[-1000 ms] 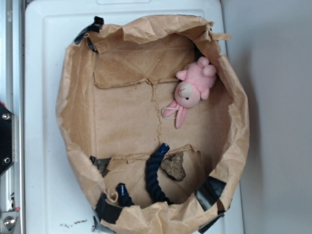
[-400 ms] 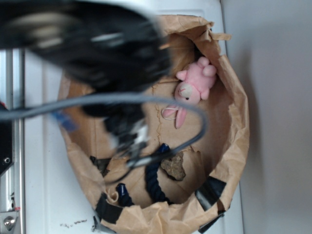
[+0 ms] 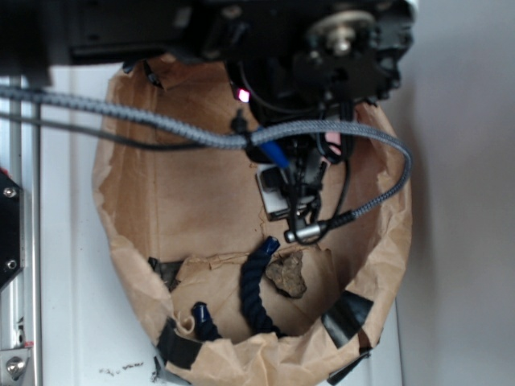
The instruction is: Grab the pink bunny.
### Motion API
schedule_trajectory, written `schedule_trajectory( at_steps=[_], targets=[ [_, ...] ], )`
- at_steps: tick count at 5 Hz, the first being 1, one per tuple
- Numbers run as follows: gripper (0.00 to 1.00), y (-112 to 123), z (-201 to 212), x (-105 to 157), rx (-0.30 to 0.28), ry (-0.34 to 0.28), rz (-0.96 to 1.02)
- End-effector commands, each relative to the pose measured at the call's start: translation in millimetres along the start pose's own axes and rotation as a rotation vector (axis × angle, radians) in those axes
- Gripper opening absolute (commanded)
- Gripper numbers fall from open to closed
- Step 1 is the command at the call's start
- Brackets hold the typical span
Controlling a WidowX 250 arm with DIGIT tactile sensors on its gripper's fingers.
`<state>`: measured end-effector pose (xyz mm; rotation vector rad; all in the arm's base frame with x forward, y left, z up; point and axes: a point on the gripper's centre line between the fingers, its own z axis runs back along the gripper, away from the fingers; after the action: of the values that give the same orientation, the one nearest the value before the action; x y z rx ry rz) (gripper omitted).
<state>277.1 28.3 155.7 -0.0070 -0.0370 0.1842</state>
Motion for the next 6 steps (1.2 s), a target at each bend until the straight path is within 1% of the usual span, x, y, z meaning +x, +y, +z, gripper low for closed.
schedule_trajectory(
  at_steps=[1, 2, 3, 4, 5, 6],
  targets=[
    [1.00, 4.9, 16.1, 6.3, -0.009, -0.064, 0.007],
    [1.00, 3.3, -11.4, 6.2, -0.030, -0.104, 0.040],
    [1.00, 2.9, -36.3, 11.9, -0.053, -0.121, 0.061],
    [1.00, 1.4, -68.2, 22.0, -0.022, -0.125, 0.154],
    [1.00, 3.9, -92.7, 34.8, 0.035, -0.158, 0.227],
    [1.00, 6.1, -112.9, 40.8, 0.052, -0.144, 0.243]
  ],
)
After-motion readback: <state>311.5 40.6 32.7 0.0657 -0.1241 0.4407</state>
